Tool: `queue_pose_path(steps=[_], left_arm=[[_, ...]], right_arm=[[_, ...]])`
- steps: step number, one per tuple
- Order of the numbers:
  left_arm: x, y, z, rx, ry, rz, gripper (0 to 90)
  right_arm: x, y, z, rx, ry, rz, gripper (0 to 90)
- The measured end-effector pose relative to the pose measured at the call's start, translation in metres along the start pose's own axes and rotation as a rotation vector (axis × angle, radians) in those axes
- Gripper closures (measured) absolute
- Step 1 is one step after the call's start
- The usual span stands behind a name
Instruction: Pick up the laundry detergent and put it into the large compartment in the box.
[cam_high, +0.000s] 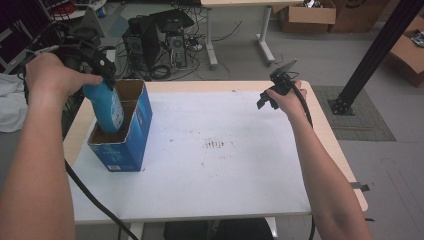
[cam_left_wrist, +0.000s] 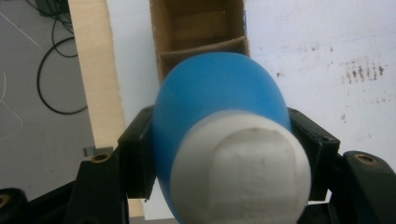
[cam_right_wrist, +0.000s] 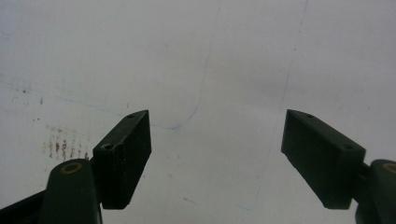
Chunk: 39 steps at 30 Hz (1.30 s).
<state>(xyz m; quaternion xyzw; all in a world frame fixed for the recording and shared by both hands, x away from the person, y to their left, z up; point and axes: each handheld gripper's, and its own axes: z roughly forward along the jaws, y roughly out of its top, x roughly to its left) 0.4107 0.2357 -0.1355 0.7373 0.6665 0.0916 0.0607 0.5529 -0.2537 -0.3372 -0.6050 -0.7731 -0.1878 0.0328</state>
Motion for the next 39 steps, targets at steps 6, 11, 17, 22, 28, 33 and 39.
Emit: queue_pose_path(steps=[6,11,17,22,28,33,39], left_arm=[[0.001,-0.002,0.023,0.022,-0.015,-0.006,37.4],[0.001,-0.003,0.036,0.039,-0.013,-0.001,37.4],[0.003,-0.006,0.062,0.066,-0.024,-0.012,37.4],[0.003,-0.008,0.081,0.089,-0.028,-0.014,37.4],[0.003,-0.011,0.1,0.11,-0.033,-0.018,37.4],[0.002,-0.014,0.112,0.125,-0.033,-0.015,37.4],[0.0,-0.016,0.122,0.146,-0.025,-0.003,37.4]], right_arm=[[0.001,0.0,0.0,0.005,-0.003,0.006,24.2],[0.001,-0.001,0.0,0.004,-0.007,-0.006,24.1],[0.003,-0.001,0.001,0.005,-0.007,-0.007,24.1],[0.004,-0.001,0.001,0.005,-0.004,-0.003,24.1],[0.002,-0.001,0.001,0.004,-0.006,-0.002,24.1],[0.001,-0.001,0.0,0.005,-0.009,-0.014,24.1],[0.001,-0.002,-0.001,0.008,-0.01,-0.015,24.0]])
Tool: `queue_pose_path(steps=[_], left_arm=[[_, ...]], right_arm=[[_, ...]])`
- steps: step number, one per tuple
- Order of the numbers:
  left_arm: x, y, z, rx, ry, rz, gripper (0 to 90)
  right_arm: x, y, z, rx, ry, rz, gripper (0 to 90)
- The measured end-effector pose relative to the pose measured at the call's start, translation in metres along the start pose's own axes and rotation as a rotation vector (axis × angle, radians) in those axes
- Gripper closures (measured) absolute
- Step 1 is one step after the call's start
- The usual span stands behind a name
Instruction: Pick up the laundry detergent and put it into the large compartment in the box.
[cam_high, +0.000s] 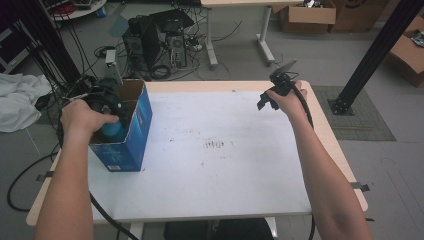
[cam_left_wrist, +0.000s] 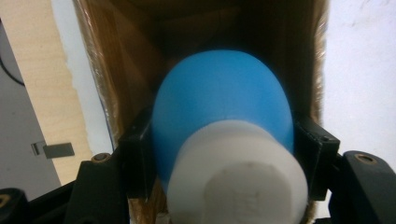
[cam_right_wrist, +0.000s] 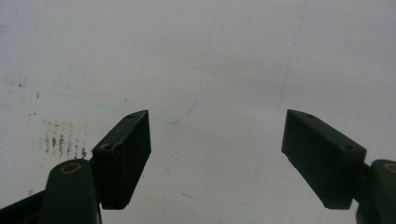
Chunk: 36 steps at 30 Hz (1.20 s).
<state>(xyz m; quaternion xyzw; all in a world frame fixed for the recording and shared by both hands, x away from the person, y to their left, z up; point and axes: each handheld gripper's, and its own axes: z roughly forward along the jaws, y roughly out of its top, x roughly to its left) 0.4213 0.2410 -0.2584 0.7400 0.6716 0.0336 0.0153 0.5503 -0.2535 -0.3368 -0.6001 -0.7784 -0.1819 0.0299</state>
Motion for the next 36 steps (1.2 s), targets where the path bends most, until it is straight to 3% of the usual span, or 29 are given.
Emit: queue_pose_path(steps=[10,36], left_arm=[[-0.003,-0.001,0.012,0.027,0.021,0.02,37.4],[-0.003,0.003,0.017,0.005,0.017,0.011,37.1]], right_arm=[[0.002,-0.001,-0.002,-0.006,0.003,-0.002,23.8],[0.0,-0.003,-0.001,0.01,-0.01,0.005,23.5]])
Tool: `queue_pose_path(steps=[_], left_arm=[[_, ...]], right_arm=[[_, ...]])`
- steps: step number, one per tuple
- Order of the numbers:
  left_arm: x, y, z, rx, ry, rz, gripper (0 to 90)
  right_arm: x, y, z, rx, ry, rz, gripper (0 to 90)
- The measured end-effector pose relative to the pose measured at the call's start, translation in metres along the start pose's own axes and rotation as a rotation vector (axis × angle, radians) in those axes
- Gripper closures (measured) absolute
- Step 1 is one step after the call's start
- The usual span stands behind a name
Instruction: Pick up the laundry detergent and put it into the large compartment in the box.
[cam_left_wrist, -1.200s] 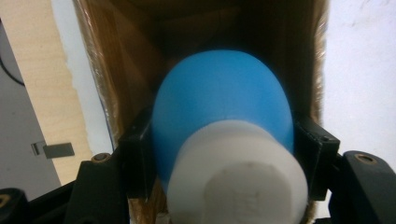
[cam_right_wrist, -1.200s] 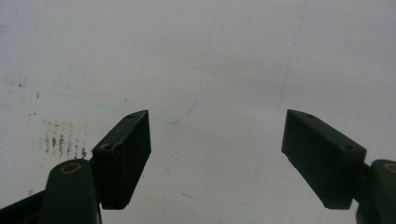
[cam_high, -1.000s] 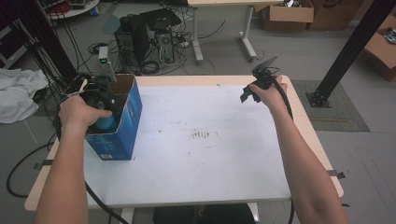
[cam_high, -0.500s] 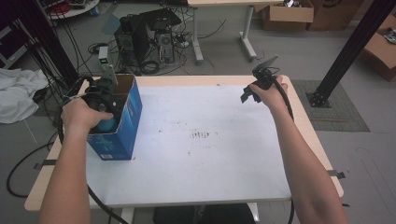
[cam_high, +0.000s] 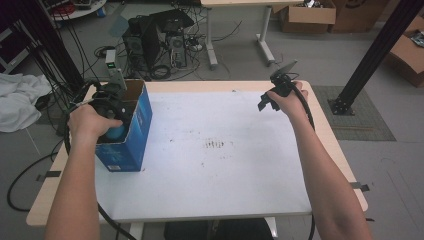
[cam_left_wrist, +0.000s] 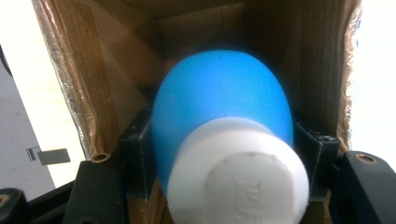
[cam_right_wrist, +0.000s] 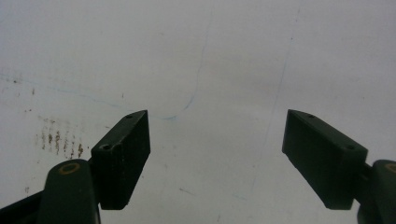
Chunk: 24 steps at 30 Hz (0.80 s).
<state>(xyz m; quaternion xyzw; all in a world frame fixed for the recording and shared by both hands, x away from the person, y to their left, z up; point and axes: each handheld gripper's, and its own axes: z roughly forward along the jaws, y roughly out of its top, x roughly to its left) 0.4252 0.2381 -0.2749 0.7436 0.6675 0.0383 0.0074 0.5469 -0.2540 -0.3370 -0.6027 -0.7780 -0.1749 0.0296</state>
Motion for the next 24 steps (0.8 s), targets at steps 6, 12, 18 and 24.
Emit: queue_pose_path(steps=[6,12,18,24], left_arm=[[0.0005,0.0009,0.0006,-0.005,0.0,-0.006,37.1],[0.0005,0.0013,0.001,-0.002,-0.002,-0.012,37.0],[0.0019,0.0017,0.0014,0.005,-0.006,-0.019,36.9],[0.0027,0.0022,0.002,0.006,-0.003,-0.023,36.8]], right_arm=[[0.0005,0.0004,0.0014,0.002,-0.003,-0.002,23.4],[0.0017,0.0005,0.0021,0.003,-0.001,-0.003,23.5],[0.0013,0.0001,0.0008,-0.001,-0.001,-0.005,23.5],[0.0005,0.0001,0.0002,-0.004,0.0,-0.001,23.5]])
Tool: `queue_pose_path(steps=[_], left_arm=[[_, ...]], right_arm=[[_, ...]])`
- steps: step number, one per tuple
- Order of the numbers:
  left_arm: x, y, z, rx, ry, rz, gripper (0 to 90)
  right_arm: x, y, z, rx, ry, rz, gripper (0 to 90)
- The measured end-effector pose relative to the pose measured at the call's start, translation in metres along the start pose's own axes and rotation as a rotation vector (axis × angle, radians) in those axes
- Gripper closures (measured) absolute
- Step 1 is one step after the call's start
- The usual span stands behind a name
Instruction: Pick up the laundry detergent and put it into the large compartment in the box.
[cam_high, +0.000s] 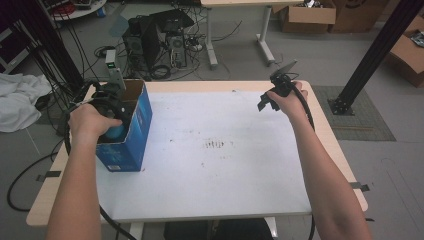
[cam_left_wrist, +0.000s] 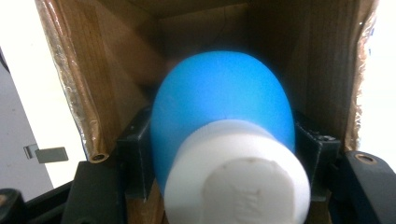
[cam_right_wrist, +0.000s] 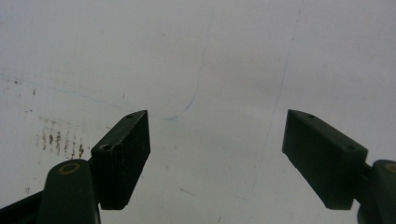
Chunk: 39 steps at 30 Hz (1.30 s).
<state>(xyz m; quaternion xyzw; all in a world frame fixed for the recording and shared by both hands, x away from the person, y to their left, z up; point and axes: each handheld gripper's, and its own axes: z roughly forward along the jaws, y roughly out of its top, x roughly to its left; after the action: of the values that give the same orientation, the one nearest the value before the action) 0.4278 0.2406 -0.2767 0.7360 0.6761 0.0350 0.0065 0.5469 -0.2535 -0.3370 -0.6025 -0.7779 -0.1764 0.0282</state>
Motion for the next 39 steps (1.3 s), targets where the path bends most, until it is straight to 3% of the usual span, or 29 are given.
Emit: queue_pose_path(steps=[9,21,26,31,39], left_arm=[[0.0,0.001,0.004,0.018,0.002,0.001,35.0],[0.003,0.0,0.003,0.011,-0.007,-0.034,28.9],[0.003,-0.002,-0.002,0.003,-0.008,-0.034,28.1],[-0.001,-0.004,-0.012,-0.001,0.039,-0.029,24.7],[-0.009,-0.005,-0.032,-0.036,0.044,-0.018,21.0]], right_arm=[[0.002,0.001,0.002,0.005,0.003,-0.005,23.5],[0.001,0.001,0.003,0.001,0.005,0.002,23.4],[0.002,0.001,0.002,0.0,0.005,0.002,23.4],[0.003,0.001,0.002,-0.003,0.007,0.004,23.4],[0.002,0.0,-0.001,-0.011,0.007,-0.009,23.5]])
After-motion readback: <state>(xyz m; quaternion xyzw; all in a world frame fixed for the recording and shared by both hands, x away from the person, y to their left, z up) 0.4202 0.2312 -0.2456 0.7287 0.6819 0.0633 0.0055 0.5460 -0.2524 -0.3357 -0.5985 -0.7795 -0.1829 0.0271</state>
